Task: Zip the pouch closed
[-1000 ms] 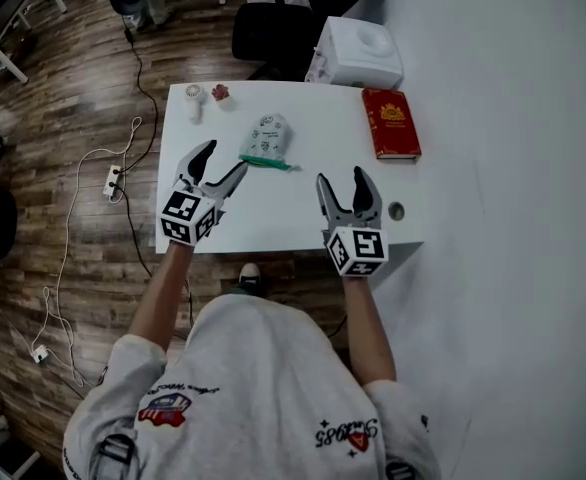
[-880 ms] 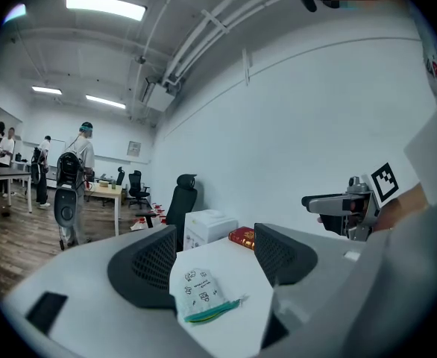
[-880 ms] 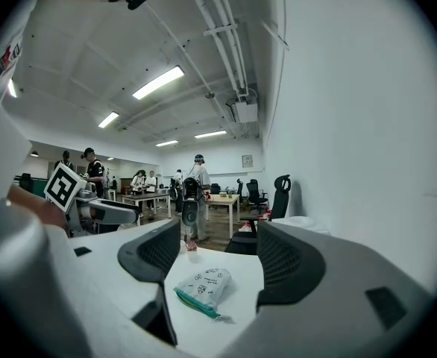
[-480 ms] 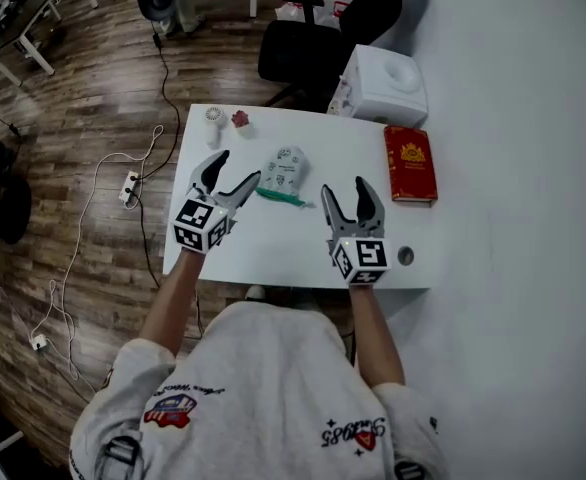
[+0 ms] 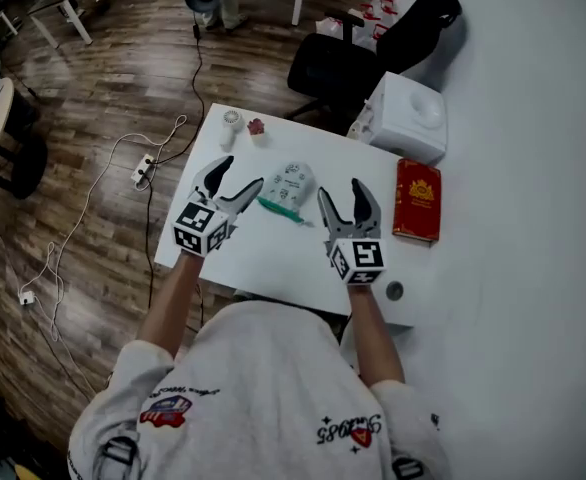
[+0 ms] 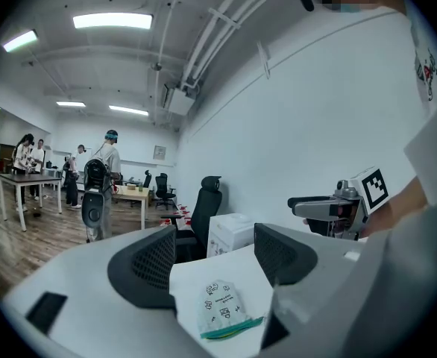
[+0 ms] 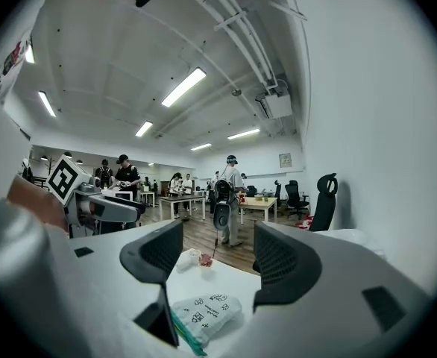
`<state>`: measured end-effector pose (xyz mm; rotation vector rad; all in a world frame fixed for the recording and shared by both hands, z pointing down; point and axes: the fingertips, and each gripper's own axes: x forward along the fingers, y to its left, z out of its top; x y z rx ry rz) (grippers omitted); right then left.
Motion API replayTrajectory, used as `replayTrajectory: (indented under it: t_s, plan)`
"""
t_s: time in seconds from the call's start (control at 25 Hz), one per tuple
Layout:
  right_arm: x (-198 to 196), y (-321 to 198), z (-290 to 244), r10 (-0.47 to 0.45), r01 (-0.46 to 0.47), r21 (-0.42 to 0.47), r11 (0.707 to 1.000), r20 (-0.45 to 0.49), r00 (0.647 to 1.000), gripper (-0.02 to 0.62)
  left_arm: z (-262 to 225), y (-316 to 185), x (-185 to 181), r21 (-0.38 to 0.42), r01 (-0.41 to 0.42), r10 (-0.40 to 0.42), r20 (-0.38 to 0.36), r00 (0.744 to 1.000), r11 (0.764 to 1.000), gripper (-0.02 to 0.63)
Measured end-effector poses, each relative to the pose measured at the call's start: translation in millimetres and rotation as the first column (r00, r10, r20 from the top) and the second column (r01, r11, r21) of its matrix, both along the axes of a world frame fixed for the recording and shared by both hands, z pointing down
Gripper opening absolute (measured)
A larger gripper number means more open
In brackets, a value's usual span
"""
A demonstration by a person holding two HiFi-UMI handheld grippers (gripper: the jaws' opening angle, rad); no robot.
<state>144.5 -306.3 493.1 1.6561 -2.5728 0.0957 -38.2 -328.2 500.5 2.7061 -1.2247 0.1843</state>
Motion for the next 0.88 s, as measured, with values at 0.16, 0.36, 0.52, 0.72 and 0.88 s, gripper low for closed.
replayTrajectory:
  t_s: [0.16, 0.36, 0.52, 0.72, 0.88]
  plan:
    - [8, -6, 12, -0.008, 0.008, -0.008, 1.000, 0.015, 1.000, 0.287, 8, 1, 8, -0.009, 0.001, -0.001, 0.006, 1.000, 1.000, 0.316]
    - [10, -5, 16, -0.020, 0.020, -0.015, 1.000, 0.015, 1.000, 0.287, 13, 4, 6, -0.022, 0.015, -0.015, 0.007, 1.000, 1.000, 0.316]
    - [14, -8, 17, -0.021, 0.021, -0.014, 1.000, 0.006, 1.000, 0.287, 13, 1, 5, -0.027, 0.019, -0.019, 0.005, 1.000, 0.999, 0.316]
    - [22, -11, 14, -0.020, 0.020, -0.016, 1.000, -0.008, 1.000, 0.287, 12, 2, 6, -0.033, 0.026, -0.026, -0.001, 1.000, 0.999, 0.316]
    - [18, -9, 23, -0.022, 0.022, -0.026, 0.999, 0.007, 1.000, 0.287, 16, 0, 2, -0.042, 0.034, -0.033, 0.003, 0.999, 0.999, 0.316]
